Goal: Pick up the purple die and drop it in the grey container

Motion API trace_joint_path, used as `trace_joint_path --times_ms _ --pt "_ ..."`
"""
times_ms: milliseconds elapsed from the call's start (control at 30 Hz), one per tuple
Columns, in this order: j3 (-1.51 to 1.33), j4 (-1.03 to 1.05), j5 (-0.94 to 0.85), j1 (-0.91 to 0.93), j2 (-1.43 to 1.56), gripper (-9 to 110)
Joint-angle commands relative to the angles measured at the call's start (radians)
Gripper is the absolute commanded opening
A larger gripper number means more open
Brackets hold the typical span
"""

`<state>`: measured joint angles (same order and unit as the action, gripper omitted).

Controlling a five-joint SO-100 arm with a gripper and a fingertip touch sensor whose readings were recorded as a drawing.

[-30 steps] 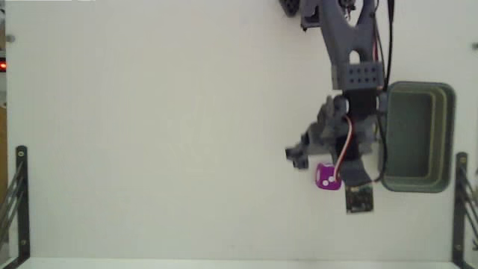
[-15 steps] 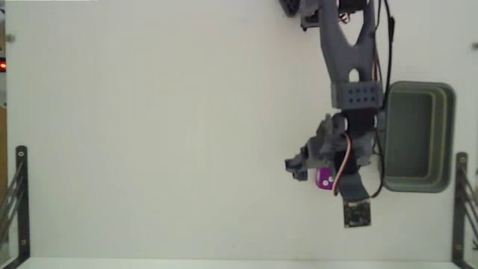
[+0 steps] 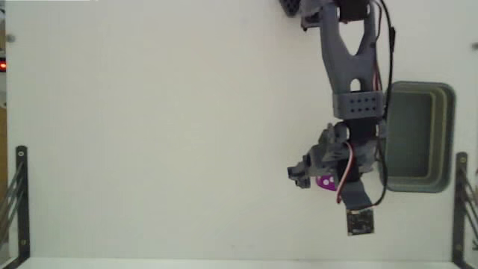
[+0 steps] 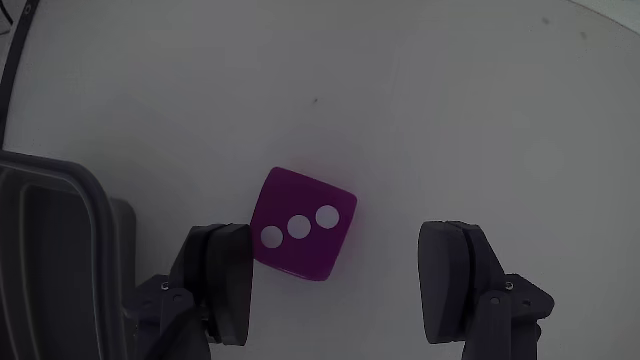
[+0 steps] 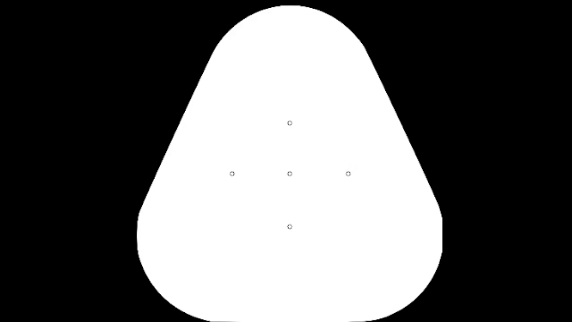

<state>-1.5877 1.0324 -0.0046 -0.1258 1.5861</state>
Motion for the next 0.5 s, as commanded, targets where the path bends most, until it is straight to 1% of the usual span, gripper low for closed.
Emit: trace_joint_path --times_ms 0,467 --pt "0.041 -0.013 0.005 -0.004 0.031 110" --pt "0.041 -0.013 0.005 -0.051 0.031 110"
